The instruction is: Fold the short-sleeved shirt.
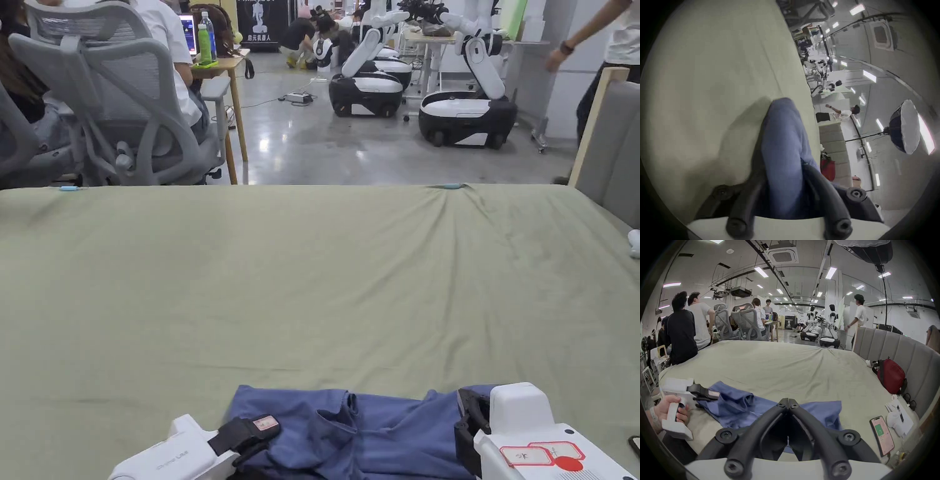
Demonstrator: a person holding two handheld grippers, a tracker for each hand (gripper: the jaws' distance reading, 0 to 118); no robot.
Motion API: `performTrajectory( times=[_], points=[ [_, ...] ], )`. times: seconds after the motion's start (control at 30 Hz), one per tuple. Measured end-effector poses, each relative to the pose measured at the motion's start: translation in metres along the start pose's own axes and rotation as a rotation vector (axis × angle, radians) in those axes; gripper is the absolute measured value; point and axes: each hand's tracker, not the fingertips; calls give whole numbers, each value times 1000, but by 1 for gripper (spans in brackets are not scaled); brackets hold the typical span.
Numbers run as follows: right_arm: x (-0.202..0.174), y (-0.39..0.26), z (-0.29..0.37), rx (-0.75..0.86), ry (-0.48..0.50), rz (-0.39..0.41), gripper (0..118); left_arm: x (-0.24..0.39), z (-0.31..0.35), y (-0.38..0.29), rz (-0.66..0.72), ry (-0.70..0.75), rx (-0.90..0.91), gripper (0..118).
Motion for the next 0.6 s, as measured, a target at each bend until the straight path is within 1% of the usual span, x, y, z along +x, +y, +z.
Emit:
performTrajectory(
  times=[0.03, 0.13, 0.3, 0.33, 0.4, 0.53, 0.57, 0.6],
  points=[
    [0, 0, 0, -4, -1, 0, 0, 2, 9, 7, -45, 2, 11, 10],
    [1, -2, 1, -5, -2, -3, 0, 4, 44, 29, -90, 57, 83, 10],
    [-1, -3, 1, -7, 6, -2, 0, 8, 85, 65, -292, 239, 144, 10],
    [-1, -3, 2, -5, 8, -1, 0, 16, 89, 67, -353, 290, 159, 10],
    [0, -2, 4, -2, 9, -2, 0, 44, 90, 58, -466, 323, 172, 10],
    [8, -1, 9, 6, 2, -5, 0, 127, 56, 2, -859, 396, 139, 10],
    [10, -1, 11, 7, -3, -5, 0, 142, 45, -14, -912, 396, 129, 10],
    [13, -2, 13, 9, -8, -7, 0, 158, 27, -35, -997, 405, 105, 10]
  ],
)
